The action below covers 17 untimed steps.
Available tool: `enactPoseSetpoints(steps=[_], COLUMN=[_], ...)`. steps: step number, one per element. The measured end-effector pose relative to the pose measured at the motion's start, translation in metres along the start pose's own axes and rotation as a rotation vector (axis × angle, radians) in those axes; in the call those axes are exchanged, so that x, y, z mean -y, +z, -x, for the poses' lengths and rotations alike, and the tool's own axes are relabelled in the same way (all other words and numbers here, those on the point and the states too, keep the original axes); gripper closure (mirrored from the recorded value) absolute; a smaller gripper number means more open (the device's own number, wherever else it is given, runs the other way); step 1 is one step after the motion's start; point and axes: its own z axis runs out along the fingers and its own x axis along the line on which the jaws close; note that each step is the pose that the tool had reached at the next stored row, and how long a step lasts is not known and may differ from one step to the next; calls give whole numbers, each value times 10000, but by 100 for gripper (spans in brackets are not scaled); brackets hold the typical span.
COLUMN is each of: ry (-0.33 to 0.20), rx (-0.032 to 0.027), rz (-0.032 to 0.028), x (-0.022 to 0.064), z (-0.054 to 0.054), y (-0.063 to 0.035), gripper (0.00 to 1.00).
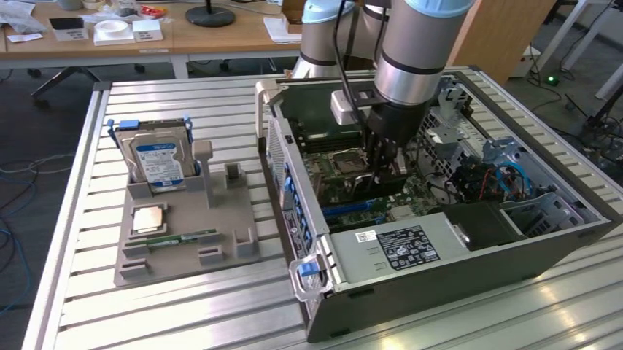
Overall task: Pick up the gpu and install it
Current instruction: 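Insert the gpu into the slot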
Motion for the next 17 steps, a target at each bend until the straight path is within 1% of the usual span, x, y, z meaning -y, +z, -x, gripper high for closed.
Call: enactPoseSetpoints(steps=[4, 17], ry=[1, 0], rx=[-1, -1], rz=[0, 0], x=[-10, -63], z=[-1, -3], y=[21, 45], gripper=[74, 74])
